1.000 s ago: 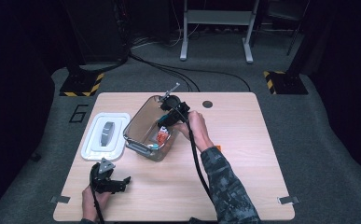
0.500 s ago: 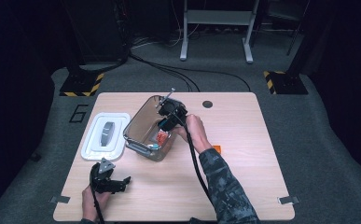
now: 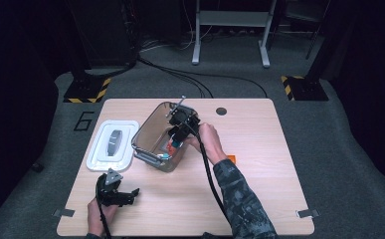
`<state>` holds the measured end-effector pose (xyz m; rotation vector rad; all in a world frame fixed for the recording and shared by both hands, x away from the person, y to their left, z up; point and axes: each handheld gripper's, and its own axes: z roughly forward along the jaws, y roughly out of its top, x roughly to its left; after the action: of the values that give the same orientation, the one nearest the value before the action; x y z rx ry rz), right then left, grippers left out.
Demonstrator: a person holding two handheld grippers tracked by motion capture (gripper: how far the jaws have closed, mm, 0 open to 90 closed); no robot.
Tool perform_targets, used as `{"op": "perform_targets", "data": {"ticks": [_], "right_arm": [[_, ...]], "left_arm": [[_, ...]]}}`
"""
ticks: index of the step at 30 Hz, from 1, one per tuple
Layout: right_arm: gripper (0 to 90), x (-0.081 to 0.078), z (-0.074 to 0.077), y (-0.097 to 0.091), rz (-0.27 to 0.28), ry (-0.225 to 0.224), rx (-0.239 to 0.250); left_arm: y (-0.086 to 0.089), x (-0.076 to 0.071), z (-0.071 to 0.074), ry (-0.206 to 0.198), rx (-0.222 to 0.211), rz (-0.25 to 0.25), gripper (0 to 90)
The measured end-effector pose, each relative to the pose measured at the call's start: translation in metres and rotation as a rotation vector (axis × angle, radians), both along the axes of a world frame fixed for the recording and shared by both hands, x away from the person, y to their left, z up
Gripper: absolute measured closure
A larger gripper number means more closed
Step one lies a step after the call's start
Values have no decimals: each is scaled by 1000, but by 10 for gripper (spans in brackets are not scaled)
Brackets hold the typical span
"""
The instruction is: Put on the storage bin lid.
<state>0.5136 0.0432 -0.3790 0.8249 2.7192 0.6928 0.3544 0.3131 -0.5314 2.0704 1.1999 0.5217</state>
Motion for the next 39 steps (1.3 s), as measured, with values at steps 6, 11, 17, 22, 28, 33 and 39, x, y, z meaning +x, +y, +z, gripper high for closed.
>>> {"op": "perform_targets", "data": {"ticks": [6,11,17,22,28,33,39], "right_arm": [[349,-6,4,-7,-25,-4,48],[225,-18,13,-21,-48,-40,119],[157,-32,21,-48,-89,-60,170],[146,-46,18,-77,-119,-75,198],[143,-61,5,-114,-189,-85,231],[141,-71,-11,-141,-247,-84,236],[141,-77,-33,-163,-307,-73,242]], "left_arm": [[0,0,0,-1,0,0,28],[0,0,0,1,1,-1,29],[0,0,0,3,3,0,29],[0,0,0,2,3,0,28],[0,0,0,3,3,0,28],[0,0,0,3,4,0,28],[0,0,0,-5,5,1,28]]}}
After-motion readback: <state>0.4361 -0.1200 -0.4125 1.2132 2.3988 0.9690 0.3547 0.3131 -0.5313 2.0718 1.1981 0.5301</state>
